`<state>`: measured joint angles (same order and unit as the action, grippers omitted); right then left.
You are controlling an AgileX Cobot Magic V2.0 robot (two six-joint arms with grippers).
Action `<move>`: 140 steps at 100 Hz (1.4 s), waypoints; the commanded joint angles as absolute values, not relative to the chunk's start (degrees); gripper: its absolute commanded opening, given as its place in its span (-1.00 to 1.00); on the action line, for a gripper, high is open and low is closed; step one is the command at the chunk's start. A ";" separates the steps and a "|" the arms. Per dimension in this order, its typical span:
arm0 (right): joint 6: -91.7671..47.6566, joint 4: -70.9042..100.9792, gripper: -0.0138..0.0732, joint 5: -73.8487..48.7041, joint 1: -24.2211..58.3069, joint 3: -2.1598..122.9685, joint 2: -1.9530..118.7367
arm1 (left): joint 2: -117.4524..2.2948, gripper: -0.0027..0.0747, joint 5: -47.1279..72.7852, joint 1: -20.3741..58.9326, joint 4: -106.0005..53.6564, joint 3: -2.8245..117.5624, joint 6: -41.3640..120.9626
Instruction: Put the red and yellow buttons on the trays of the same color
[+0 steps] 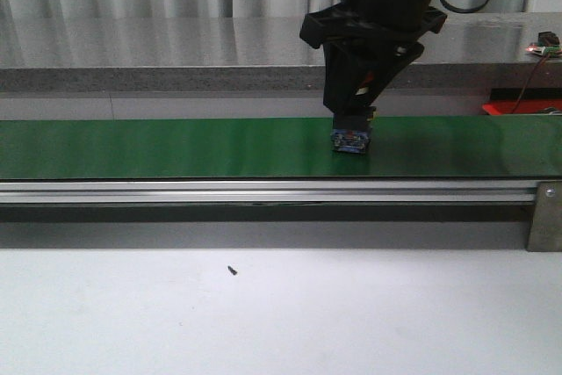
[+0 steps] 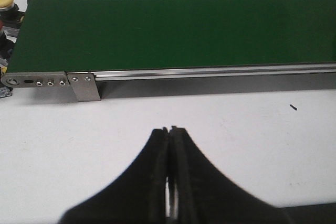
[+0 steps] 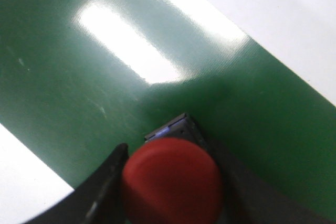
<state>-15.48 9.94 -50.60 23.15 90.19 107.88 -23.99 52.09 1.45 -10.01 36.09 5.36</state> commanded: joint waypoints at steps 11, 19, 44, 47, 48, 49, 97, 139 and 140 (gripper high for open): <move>-13.87 9.77 -0.33 -47.89 17.86 91.47 101.11 | -24.39 -0.98 48.63 1.88 -10.93 37.66 5.34; -13.44 9.01 -0.33 -48.25 14.41 91.47 99.78 | -24.39 -0.98 48.63 1.88 -10.93 37.66 5.34; -10.58 6.70 -0.33 -50.02 0.05 91.42 97.33 | -24.39 -0.98 48.63 1.88 -10.93 37.66 5.34; -10.01 6.70 -0.33 -50.02 -1.69 91.36 97.33 | -24.39 -0.98 48.63 1.88 -10.93 37.66 5.34; -9.84 6.70 -0.33 -50.02 -2.55 91.35 97.33 | -24.39 -0.98 48.63 1.88 -10.93 37.66 5.34; -9.51 6.70 -0.33 -49.90 -2.98 91.21 97.33 | -24.39 -0.98 48.63 1.88 -10.93 37.66 5.34; -8.18 7.62 -0.33 -41.30 -15.77 84.97 102.32 | -24.39 -0.98 48.63 1.88 -10.93 37.66 5.34; -9.31 11.44 -0.33 -37.86 -15.71 85.02 109.62 | -24.39 -0.98 48.63 1.88 -10.93 37.66 5.34; -9.37 11.44 -0.33 -37.78 -15.71 85.02 109.68 | -24.39 -0.98 48.63 1.88 -10.93 37.66 5.34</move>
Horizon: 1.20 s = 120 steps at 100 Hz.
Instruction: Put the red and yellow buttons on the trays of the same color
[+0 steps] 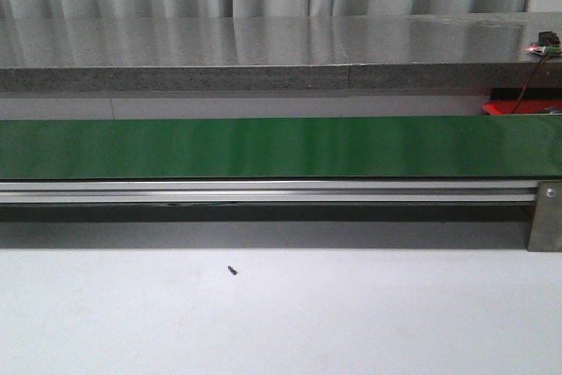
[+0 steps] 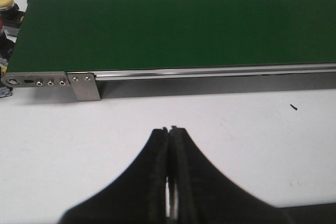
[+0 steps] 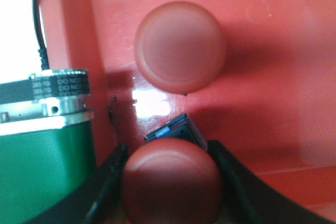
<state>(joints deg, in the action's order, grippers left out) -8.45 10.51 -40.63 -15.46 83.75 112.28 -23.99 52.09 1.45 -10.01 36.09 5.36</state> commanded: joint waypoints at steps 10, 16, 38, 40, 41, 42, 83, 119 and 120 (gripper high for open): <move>-9.37 11.51 -0.33 -37.46 -15.71 85.02 109.70 | -24.39 -0.98 48.63 1.88 -10.93 37.66 5.34; -9.37 11.56 -0.32 -37.51 -15.71 85.02 109.70 | -24.39 -0.98 48.63 1.88 -10.93 37.66 5.34; -9.37 11.56 0.42 -37.79 -15.71 85.02 109.70 | -24.39 -0.98 48.63 1.88 -10.93 37.66 5.34; -9.37 11.56 0.50 -37.68 -15.71 85.02 109.70 | -24.39 -0.98 48.63 1.88 -10.93 37.66 5.34; -9.37 11.56 0.51 -37.68 -15.71 85.02 109.70 | -24.39 -0.98 48.63 1.88 -10.93 37.66 5.34; -9.37 11.56 0.53 -37.58 -15.71 85.02 109.70 | -24.39 -0.98 48.63 1.88 -10.93 37.66 5.34; -9.37 9.77 0.52 -40.54 -15.08 84.96 102.76 | -24.39 -0.98 48.63 1.88 -10.93 37.66 5.34; -8.37 5.11 -0.83 -40.34 -6.93 76.26 90.24 | -24.39 -0.98 48.63 1.88 -10.93 37.66 5.34; -8.20 5.11 -0.83 -40.34 -6.68 76.03 89.97 | -24.39 -0.98 48.63 1.88 -10.93 37.66 5.34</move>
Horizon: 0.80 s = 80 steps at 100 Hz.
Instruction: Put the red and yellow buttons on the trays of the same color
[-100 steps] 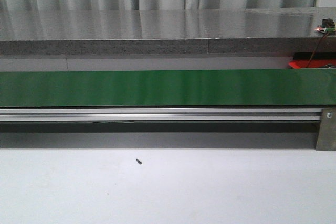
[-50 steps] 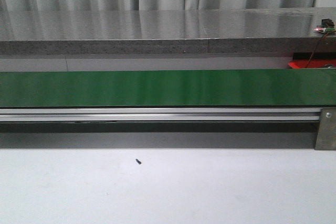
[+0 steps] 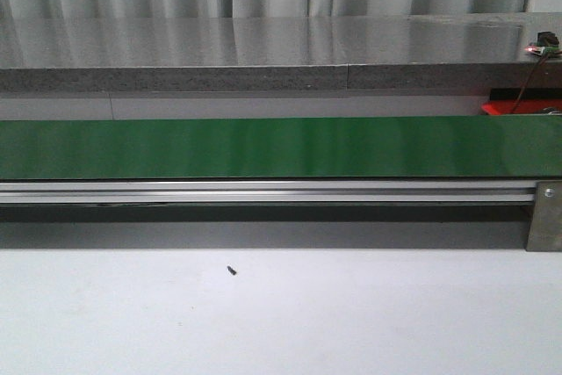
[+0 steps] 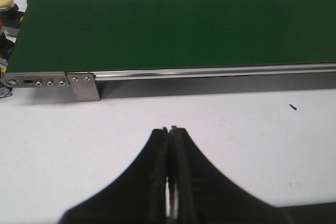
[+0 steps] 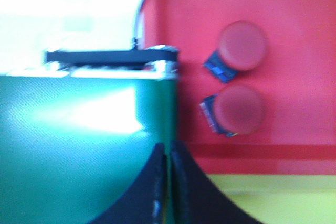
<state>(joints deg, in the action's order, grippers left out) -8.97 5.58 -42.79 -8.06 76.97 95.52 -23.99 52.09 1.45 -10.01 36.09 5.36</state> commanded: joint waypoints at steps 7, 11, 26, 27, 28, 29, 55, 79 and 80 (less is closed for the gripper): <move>-6.17 4.49 -0.84 -40.14 -5.51 73.41 87.29 | -24.39 -0.98 48.63 1.88 -10.93 37.66 5.34; -5.16 3.87 -0.84 -39.68 -4.90 71.62 85.45 | -24.39 -0.98 48.63 1.88 -10.93 37.66 5.34; -4.33 2.79 -0.84 -37.62 -3.00 64.96 78.17 | -24.39 -0.98 48.63 1.88 -10.93 37.66 5.34; -4.33 2.79 -0.84 -37.43 -2.94 64.33 77.46 | -24.39 -0.98 48.63 1.88 -10.93 37.66 5.34; -4.33 2.79 -0.84 -37.35 -2.82 64.01 77.11 | -24.39 -0.98 48.63 1.88 -10.93 37.66 5.34; -4.33 2.79 -0.84 -37.28 -2.75 63.70 76.40 | -24.39 -0.98 48.63 1.88 -10.93 37.66 5.34; -4.40 2.73 -0.84 -34.67 -2.46 51.51 61.46 | -24.39 -0.98 48.63 1.88 -10.93 37.66 5.34; -4.40 2.73 -0.84 -34.76 -2.46 40.58 46.86 | -24.39 -0.98 48.63 1.88 -10.93 37.66 5.34; -4.40 2.73 -0.84 -34.83 -2.46 40.26 46.46 | -24.39 -0.98 48.63 1.88 -10.93 37.66 5.34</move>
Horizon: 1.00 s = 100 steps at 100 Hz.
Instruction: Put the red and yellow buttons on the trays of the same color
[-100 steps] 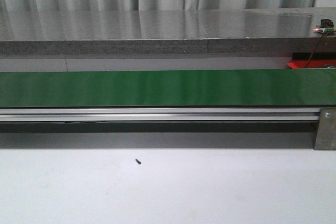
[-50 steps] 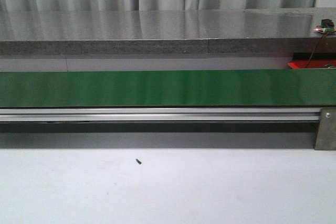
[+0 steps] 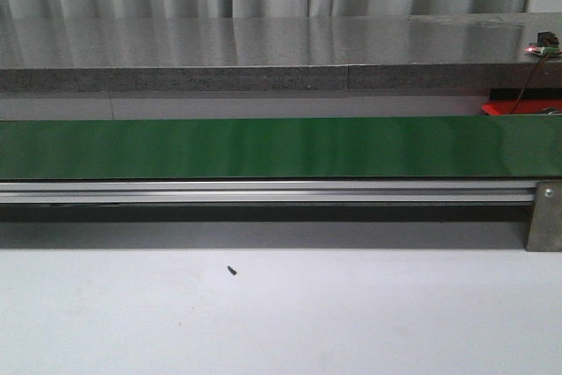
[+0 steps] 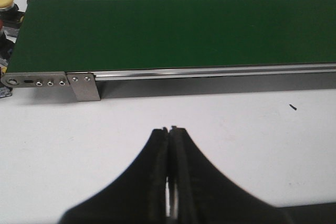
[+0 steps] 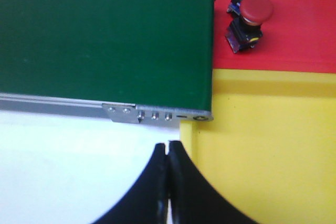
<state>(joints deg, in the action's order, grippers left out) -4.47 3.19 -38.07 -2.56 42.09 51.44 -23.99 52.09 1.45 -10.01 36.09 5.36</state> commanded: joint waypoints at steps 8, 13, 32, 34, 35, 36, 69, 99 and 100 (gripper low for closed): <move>-4.40 2.89 -0.84 -35.74 -2.46 36.81 40.96 | -24.39 -0.98 48.63 1.88 -10.93 37.66 5.34; -4.40 3.24 -0.84 -36.15 -2.46 35.28 37.65 | -24.39 -0.98 48.63 1.88 -10.93 37.66 5.34; -4.35 3.74 -0.84 -37.47 -2.46 31.06 27.87 | -24.39 -0.98 48.63 1.88 -10.93 37.66 5.34; -4.35 3.74 -0.84 -37.62 -2.46 31.01 27.53 | -24.39 -0.98 48.63 1.88 -10.93 37.66 5.34; -4.35 3.74 -0.84 -37.80 -2.46 30.91 27.36 | -24.39 -0.98 48.63 1.88 -10.93 37.66 5.34; -4.35 3.74 -0.84 -37.90 -2.51 30.87 27.07 | -24.39 -0.98 48.63 1.88 -10.93 37.66 5.34; -4.35 3.81 -0.84 -39.71 -2.51 30.75 26.52 | -24.39 -0.98 48.63 1.88 -10.93 37.66 5.34; -4.35 3.81 -0.84 -39.71 -2.51 30.75 26.52 | -24.39 -0.98 48.63 1.88 -10.93 37.66 5.34; -4.35 3.81 -0.84 -39.71 -2.51 30.75 26.52 | -24.39 -0.98 48.63 1.88 -10.93 37.66 5.34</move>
